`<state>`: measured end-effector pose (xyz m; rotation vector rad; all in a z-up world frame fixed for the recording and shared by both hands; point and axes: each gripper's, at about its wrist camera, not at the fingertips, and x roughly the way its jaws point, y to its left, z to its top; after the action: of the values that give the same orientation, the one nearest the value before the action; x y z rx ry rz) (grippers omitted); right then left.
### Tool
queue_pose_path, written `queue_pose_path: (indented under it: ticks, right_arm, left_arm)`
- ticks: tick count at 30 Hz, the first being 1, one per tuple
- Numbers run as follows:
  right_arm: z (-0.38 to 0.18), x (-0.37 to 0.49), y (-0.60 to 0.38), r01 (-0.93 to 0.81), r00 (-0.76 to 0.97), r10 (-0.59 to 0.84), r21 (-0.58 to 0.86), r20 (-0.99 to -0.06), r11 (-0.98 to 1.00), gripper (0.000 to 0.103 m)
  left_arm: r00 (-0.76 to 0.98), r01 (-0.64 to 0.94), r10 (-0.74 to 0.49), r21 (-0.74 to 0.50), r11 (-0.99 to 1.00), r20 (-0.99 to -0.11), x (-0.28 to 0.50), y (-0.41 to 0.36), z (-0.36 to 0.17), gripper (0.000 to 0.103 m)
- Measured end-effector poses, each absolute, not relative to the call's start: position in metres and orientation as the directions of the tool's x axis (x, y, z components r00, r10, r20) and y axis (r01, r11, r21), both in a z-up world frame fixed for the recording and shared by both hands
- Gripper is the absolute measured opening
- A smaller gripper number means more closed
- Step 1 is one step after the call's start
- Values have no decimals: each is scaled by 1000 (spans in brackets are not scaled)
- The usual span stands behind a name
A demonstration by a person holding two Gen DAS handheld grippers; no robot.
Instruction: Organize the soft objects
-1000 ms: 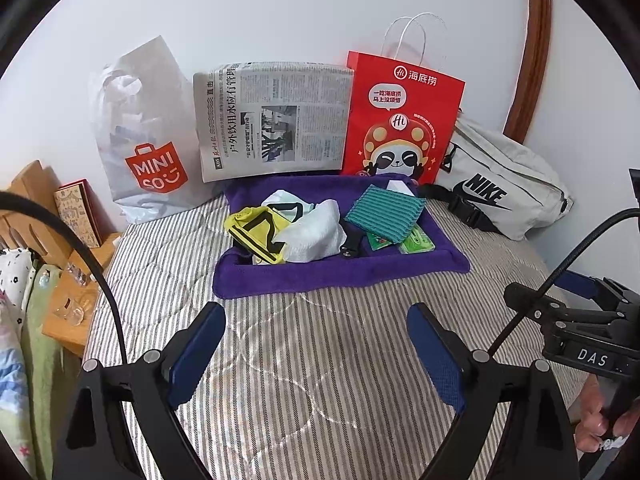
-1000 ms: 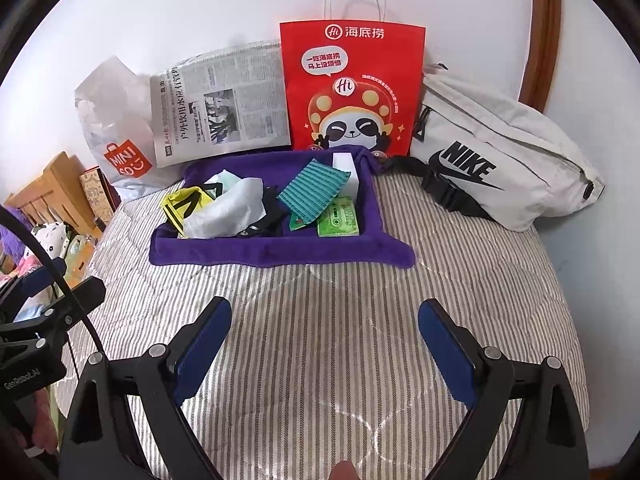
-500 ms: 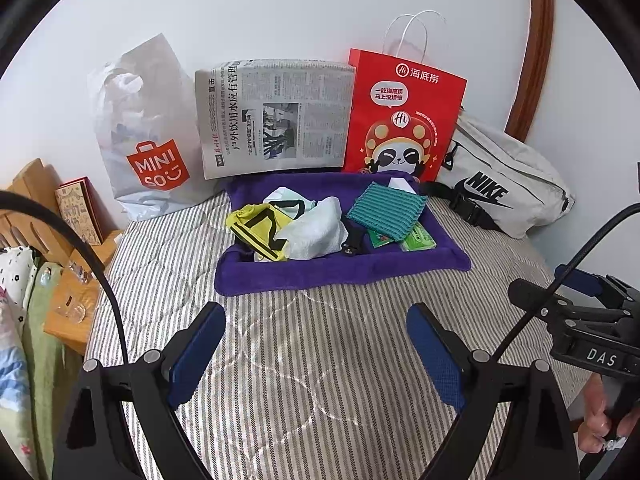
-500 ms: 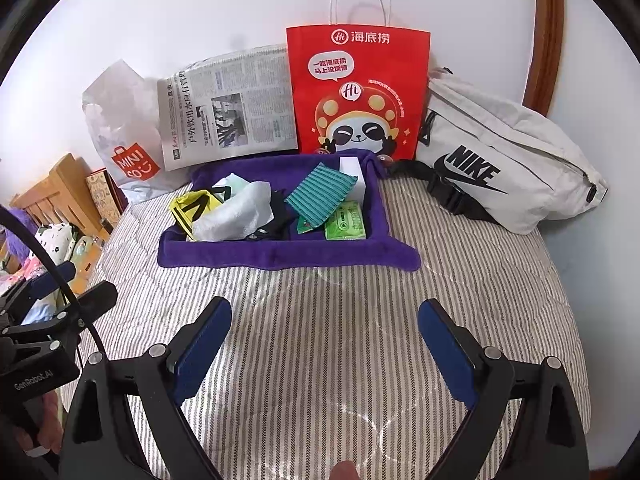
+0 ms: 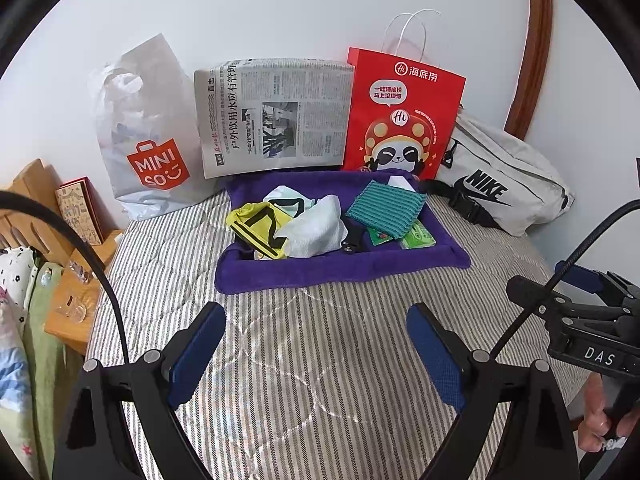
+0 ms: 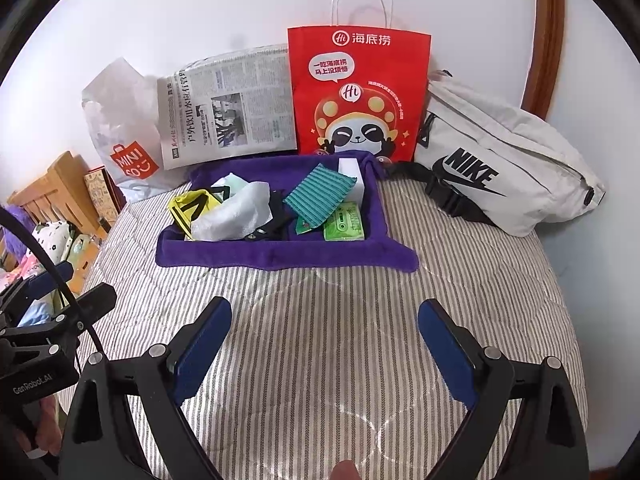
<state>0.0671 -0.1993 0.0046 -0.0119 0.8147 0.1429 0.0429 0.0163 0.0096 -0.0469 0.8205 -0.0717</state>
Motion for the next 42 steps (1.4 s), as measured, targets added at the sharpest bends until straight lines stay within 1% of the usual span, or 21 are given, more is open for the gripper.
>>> queue_pose_path:
  ticks: [42]
  right_arm:
    - [3, 69, -195, -129, 668, 111, 33, -736, 991, 94]
  left_arm:
    - [677, 37, -72, -64, 997, -733, 43, 18, 8, 92]
